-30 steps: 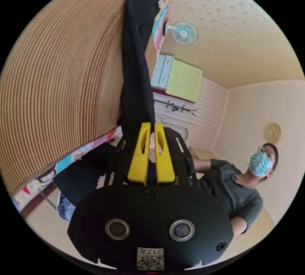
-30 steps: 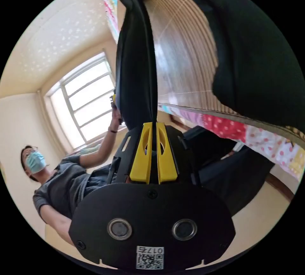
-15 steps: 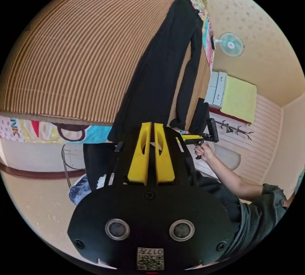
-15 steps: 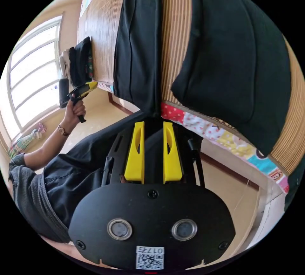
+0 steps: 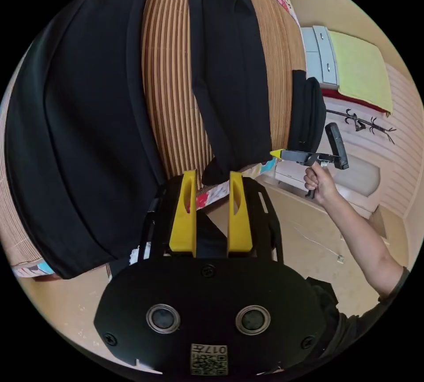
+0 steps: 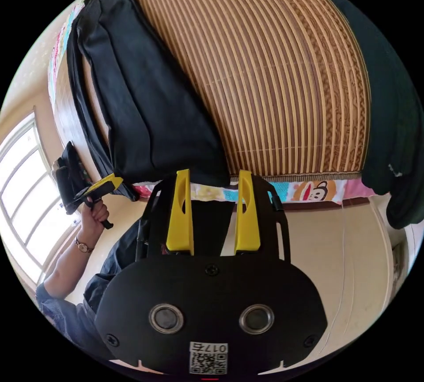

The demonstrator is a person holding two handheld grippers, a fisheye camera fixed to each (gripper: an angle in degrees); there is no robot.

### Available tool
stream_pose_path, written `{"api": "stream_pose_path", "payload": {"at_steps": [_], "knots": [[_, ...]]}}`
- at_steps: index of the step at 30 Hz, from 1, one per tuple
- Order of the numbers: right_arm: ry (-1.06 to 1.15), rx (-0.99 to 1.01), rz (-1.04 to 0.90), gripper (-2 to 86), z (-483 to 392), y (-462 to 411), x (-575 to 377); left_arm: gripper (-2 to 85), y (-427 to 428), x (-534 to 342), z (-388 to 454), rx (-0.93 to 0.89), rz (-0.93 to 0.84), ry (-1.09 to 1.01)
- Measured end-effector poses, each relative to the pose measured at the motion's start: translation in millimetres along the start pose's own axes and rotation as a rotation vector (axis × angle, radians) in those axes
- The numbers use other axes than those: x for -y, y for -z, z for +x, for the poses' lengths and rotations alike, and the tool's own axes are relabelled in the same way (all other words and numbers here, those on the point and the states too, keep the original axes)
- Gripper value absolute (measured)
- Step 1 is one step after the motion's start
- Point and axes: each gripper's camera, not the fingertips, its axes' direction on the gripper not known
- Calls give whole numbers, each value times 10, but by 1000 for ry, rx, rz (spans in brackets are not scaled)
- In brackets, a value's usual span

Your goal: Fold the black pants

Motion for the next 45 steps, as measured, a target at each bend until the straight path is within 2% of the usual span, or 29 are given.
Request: {"api": "stream_pose_path", "payload": {"at_steps": [4,5,8,9,11,13,15,17,21,26,29,32,36,39,43,45], "knots": [[97,208,-18,49,265,18,-239,56,-79,-19,-96,-88,-29,52],[177,321,-11,44,331,50,-369,45,-61,-63,-117,-186,-40,18],[309,643,17,36,617,59,-764,40,-29,-298,-275,-647,-37,-79],[300,664,28,35,698,43,-839,39,4,-438,-403,-761,5,-69],[169,675,109,34,1065,-31,-1101,38,39,-667,-610,-810,101,-11],[78,697,147,33,1245,-84,-1236,36,-27,-863,-753,-680,131,93],[20,655,147,33,1273,-124,-1329,31,-234,-1051,-863,-395,38,299],[75,629,171,32,1108,-60,-1457,26,-206,-1176,-840,-302,63,361],[321,673,157,32,594,92,-1714,67,139,-1287,-419,-318,215,221],[614,544,42,31,-226,184,-2046,129,266,-1147,471,-331,179,-59],[693,510,28,30,-573,189,-2173,139,221,-1074,961,-259,195,-196],[710,503,26,30,-831,189,-2283,142,33,-981,1241,-45,130,-240],[718,459,-4,29,-1074,159,-2399,80,-145,-1112,1437,176,86,-375],[655,534,-56,30,-1066,209,-2439,41,-153,-1288,1373,163,94,-446],[523,797,73,30,-733,605,-2407,32,-34,-1432,1135,50,161,-418],[467,813,122,37,-627,804,-2246,28,-9,-1513,989,26,204,-376]]}}
